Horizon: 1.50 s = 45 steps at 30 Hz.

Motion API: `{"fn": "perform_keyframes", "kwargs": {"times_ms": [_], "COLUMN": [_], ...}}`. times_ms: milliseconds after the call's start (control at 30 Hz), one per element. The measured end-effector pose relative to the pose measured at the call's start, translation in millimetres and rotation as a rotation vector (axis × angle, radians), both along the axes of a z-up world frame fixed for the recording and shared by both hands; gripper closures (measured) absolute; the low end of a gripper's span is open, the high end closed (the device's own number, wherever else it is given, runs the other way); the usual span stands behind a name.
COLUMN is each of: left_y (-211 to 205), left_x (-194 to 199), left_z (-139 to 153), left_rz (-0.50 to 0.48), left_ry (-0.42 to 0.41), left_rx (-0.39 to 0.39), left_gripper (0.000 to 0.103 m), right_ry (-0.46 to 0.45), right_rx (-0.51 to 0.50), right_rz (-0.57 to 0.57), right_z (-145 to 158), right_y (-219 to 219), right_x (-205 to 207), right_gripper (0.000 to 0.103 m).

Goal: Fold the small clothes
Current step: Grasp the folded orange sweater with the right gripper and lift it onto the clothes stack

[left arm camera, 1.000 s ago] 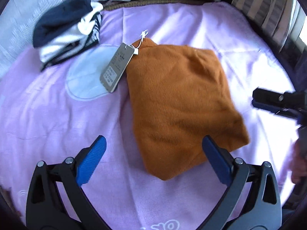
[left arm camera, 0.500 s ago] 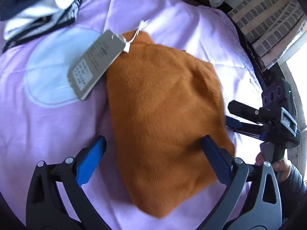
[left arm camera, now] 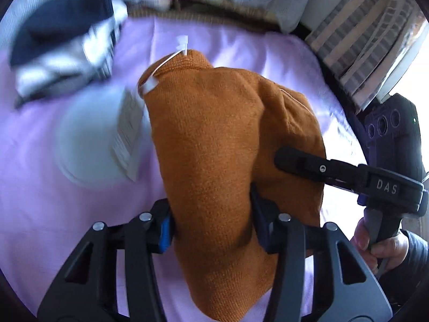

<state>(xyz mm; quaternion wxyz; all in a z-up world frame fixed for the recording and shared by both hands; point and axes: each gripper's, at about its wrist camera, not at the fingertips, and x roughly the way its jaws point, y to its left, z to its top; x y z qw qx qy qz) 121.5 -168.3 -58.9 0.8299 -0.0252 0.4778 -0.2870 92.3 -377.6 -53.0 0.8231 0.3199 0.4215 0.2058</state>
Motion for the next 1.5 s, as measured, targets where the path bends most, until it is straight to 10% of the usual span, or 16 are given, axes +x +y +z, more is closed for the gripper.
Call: {"fn": "perform_keyframes", "kwargs": {"times_ms": [233, 467, 733, 833, 1000, 1233, 1500], "left_y": [61, 115, 149, 161, 167, 170, 164], "left_x": [50, 153, 268, 291, 299, 271, 164], "left_z": [111, 160, 122, 84, 59, 89, 133], "left_rz": [0.074, 0.169, 0.263, 0.281, 0.326, 0.407, 0.515], "left_ry": [-0.17, -0.243, -0.18, -0.148, -0.146, -0.188, -0.247], "left_rx": [-0.009, 0.073, 0.084, 0.116, 0.095, 0.123, 0.201], "left_gripper": [0.053, 0.052, 0.049, 0.031, 0.006, 0.007, 0.004], "right_ry": [-0.153, -0.192, -0.113, -0.063, -0.043, -0.115, -0.118], "right_rx": [0.078, 0.087, 0.022, -0.038, -0.033, -0.051, -0.312], "right_rz": [0.087, 0.179, 0.188, 0.157, 0.122, 0.049, -0.035], "right_z": [88, 129, 87, 50, 23, 65, 111], "right_y": [49, 119, 162, 167, 157, 130, 135], "right_x": [74, 207, 325, 346, 357, 322, 203], "right_gripper": [0.07, 0.07, 0.07, 0.068, 0.051, 0.041, 0.015]}}
